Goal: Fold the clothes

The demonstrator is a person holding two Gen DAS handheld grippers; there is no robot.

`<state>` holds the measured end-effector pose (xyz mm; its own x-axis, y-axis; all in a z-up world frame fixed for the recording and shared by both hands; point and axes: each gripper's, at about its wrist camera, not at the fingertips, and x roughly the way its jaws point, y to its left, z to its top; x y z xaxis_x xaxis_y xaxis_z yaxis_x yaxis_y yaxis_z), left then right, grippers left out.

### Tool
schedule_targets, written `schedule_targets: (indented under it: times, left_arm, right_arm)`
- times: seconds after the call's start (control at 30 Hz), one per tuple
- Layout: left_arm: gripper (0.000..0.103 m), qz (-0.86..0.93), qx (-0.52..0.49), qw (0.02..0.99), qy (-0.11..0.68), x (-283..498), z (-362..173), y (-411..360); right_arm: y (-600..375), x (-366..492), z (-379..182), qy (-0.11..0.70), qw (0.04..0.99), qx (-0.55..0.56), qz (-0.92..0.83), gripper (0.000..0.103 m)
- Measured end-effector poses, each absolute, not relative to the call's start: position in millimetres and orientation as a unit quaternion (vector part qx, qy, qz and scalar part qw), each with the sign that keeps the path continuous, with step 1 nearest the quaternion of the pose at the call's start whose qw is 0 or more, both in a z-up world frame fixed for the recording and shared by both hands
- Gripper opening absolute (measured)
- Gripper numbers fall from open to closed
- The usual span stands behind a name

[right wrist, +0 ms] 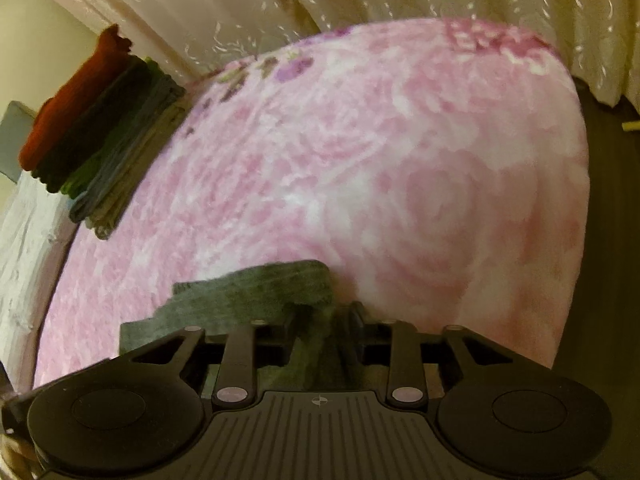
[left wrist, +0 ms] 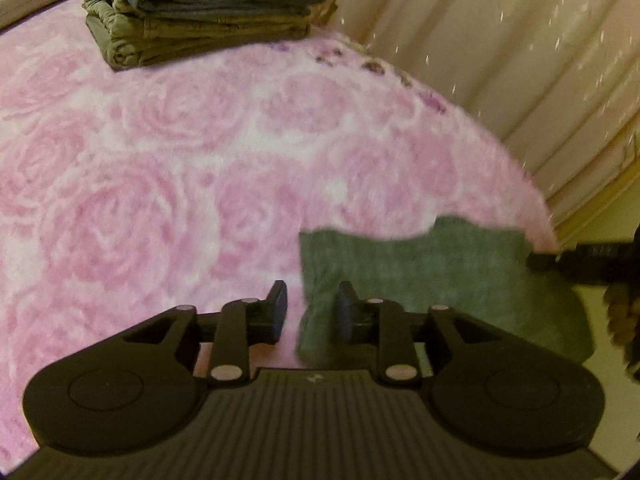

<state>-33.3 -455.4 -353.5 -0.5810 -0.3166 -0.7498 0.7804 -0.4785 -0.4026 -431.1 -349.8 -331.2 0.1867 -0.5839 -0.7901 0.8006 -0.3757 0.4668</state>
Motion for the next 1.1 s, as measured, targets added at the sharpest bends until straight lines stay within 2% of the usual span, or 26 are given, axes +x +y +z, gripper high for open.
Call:
schedule_targets:
  times: [0.07,0.13,0.17,0.2,0.23,0.37,0.4,0.67,0.77,0.83,1.1]
  left_arm:
    - [0.033,-0.804,0.304,0.334,0.387,-40,-356,-464]
    - [0.029,-0.803,0.311,0.324,0.392,-50,-362,-472]
    - [0.019,-0.804,0.316,0.322,0.387,-55,-364,-473]
    - [0.000,-0.806,0.324,0.324,0.375,-60,-365,-473]
    - [0.000,-0.808,0.332,0.325,0.362,-64,-366,-472]
    - [0.001,-0.810,0.329,0.327,0.360,-63,-365,-471]
    - [0.005,-0.809,0.330,0.330,0.358,-63,-365,-470]
    - [0.006,-0.823,0.320,0.342,0.321,-64,-356,-465]
    - [0.000,-0.828,0.315,0.344,0.311,-63,-352,-463]
    - [0.000,-0.832,0.312,0.345,0.303,-63,-350,-461]
    - [0.000,-0.842,0.285,0.363,0.281,-58,-340,-458]
  right_arm:
    - [-351,-431,-329,0.096,0.554,0.536,-0.630,0.032]
    - [-354,-430,-330,0.094,0.556,0.534,-0.630,0.032]
    - [-356,-429,-332,0.098,0.558,0.532,-0.630,0.032]
    - [-357,-427,-332,0.106,0.560,0.525,-0.632,0.031]
    - [-358,-425,-331,0.114,0.564,0.516,-0.635,0.020]
    - [-355,-421,-322,0.135,0.580,0.485,-0.640,0.020]
    - [-354,-422,-322,0.132,0.582,0.487,-0.638,0.020]
    - [-354,-415,-315,0.142,0.602,0.457,-0.639,0.020]
    - [-357,-414,-320,0.151,0.602,0.459,-0.635,0.019]
    - [-355,-413,-317,0.153,0.609,0.446,-0.638,0.002]
    - [-346,-411,-298,0.124,0.635,0.407,-0.644,0.002]
